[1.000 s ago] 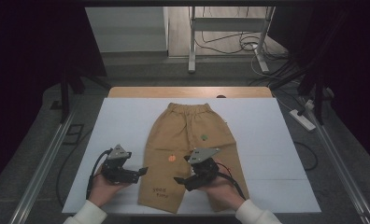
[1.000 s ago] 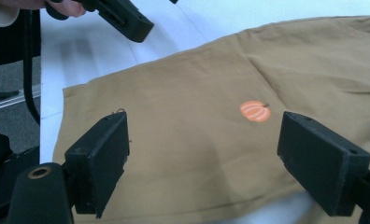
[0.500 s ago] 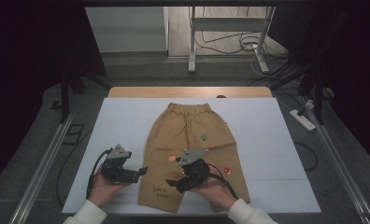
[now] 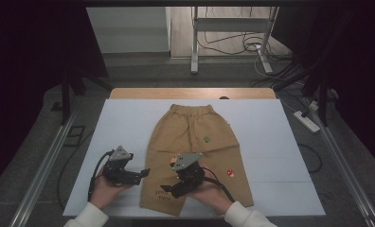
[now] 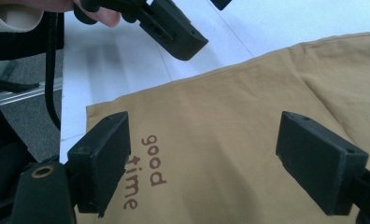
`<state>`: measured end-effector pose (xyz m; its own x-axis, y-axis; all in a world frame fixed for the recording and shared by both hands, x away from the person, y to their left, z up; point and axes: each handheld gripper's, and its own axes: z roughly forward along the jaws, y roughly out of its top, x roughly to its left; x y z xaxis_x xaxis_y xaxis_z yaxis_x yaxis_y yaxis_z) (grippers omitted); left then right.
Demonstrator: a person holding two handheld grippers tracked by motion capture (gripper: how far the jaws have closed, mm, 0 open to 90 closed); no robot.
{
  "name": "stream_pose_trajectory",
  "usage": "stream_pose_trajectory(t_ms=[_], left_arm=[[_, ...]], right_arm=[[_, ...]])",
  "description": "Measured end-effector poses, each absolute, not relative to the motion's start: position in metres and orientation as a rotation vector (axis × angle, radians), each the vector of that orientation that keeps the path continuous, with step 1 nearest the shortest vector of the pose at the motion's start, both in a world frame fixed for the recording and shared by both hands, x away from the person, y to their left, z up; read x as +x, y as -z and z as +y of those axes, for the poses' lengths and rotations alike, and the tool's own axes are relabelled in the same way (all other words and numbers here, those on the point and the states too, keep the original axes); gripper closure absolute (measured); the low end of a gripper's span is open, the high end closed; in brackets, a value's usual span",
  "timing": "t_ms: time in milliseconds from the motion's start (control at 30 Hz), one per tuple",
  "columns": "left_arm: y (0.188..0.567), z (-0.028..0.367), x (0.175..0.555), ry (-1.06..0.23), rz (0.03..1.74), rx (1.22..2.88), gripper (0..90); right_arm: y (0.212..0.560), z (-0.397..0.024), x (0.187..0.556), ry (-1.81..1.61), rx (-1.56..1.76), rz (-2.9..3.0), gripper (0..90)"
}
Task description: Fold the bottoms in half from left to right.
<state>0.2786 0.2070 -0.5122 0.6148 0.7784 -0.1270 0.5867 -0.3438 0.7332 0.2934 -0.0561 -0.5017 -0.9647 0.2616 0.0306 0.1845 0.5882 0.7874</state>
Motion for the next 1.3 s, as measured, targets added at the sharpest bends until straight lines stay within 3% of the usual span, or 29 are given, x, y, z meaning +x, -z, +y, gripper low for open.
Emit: stream_pose_trajectory(t_ms=[1300], left_arm=[[0.518, 0.208, 0.287, -0.319, 1.115, 2.065, 7.9]], right_arm=[[0.531, 0.008, 0.257, -1.215, 0.182, 2.879, 19.6]])
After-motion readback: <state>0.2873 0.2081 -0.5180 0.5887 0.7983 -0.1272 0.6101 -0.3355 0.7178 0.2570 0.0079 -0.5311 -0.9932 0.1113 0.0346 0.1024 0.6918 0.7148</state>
